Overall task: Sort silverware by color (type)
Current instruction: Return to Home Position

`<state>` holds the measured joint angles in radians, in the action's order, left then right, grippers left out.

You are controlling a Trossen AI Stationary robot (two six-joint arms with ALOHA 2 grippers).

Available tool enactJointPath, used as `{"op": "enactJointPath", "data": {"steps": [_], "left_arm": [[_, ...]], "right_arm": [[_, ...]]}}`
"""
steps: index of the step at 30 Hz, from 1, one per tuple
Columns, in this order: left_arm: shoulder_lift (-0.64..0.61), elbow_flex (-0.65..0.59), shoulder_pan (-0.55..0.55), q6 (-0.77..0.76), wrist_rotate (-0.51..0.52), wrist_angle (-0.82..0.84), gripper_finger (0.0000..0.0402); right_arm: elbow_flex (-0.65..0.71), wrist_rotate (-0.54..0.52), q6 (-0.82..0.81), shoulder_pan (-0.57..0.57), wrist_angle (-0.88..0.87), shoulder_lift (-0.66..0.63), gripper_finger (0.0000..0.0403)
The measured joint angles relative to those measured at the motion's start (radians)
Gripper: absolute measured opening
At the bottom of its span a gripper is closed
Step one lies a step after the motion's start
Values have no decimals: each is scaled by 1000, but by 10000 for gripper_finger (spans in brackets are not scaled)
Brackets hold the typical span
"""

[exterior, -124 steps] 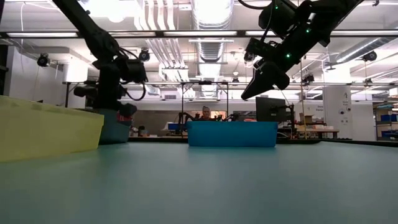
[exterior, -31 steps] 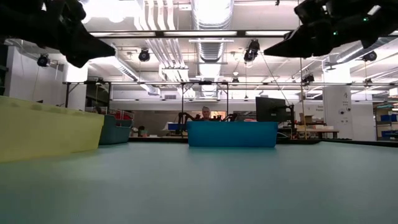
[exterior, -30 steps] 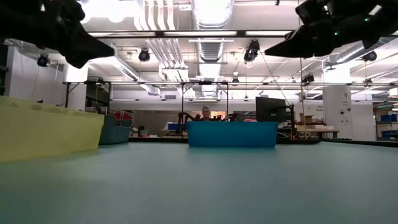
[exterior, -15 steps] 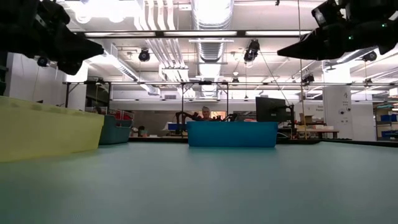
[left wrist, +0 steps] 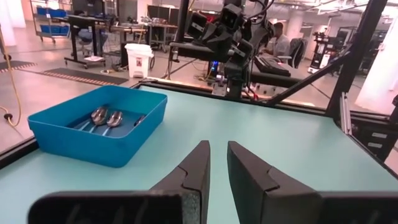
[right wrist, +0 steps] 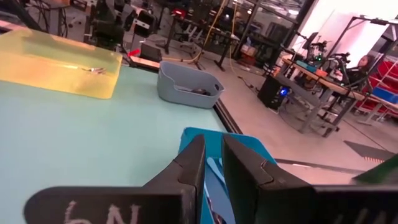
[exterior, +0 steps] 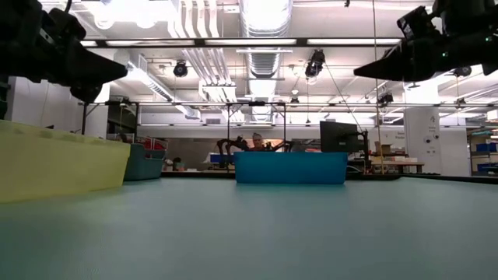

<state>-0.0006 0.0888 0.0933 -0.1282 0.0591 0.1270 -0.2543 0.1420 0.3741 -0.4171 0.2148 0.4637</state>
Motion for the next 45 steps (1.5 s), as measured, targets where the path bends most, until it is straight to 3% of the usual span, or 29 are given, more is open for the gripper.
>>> {"op": "enactJointPath", "data": {"steps": [7,28,34,40,43,45], "left_arm": [[5,-78,0,-8,-60,-146,38],[49,-78,0,15,-75,-141,38],[66,-77,0,-42,-72,-142,38],[76,-71,0,-44,-70,-137,38],[78,-71,0,-45,-70,-138,38],[78,-71,0,-45,-70,-139,38]], "right_arm": [[13,17,19,-3,-4,0,43],[119,46,-69,-3,8,-22,43],[142,19,-98,-3,7,-57,43],[145,255,-99,-2,5,-62,43],[154,283,-113,-2,8,-64,43],[164,234,-128,-2,4,-62,43]]}}
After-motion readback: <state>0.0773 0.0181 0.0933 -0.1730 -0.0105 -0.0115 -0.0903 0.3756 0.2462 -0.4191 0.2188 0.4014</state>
